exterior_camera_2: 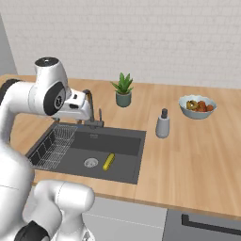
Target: Pick the cucumber from the sink and place it in the bowl. Then pick the bowl and place it in the microwave. Then close the microwave door and press the start button.
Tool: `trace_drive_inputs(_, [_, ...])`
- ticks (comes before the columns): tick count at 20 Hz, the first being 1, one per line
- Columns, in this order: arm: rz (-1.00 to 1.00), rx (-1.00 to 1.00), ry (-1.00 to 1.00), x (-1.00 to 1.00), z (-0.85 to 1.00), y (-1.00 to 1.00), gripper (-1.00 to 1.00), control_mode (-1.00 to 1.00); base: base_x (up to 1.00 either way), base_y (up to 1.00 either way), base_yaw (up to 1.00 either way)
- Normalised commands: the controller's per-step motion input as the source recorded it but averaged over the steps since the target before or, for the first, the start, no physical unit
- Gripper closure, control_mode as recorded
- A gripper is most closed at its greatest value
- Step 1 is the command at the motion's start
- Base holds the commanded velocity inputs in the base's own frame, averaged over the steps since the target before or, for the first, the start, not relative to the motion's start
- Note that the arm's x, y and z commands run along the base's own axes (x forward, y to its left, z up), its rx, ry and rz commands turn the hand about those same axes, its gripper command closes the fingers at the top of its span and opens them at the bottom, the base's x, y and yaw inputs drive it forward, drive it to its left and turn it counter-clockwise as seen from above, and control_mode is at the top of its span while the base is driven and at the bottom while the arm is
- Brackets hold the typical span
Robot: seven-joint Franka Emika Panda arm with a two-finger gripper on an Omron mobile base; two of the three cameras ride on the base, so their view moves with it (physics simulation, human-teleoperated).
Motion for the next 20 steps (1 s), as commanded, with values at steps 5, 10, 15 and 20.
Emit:
trace_drive_inputs(5, [0.0, 0.0, 0.0, -0.93, -0.04, 0.0, -1.0, -1.0, 0.0, 0.0, 0.0])
trace_drive_inputs(10, [0.04, 0.0, 0.01, -0.34, -0.09, -0.22, -1.0, -1.0, 0.0, 0.0, 0.0])
trace_drive_inputs(15, [0.11, 0.0, 0.07, -0.02, -0.12, -0.37, -1.0, -1.0, 0.0, 0.0, 0.0])
trace_drive_inputs(20, [0.06, -0.01, 0.03, 0.29, -0.35, -0.13, -1.0, -1.0, 0.0, 0.0, 0.0])
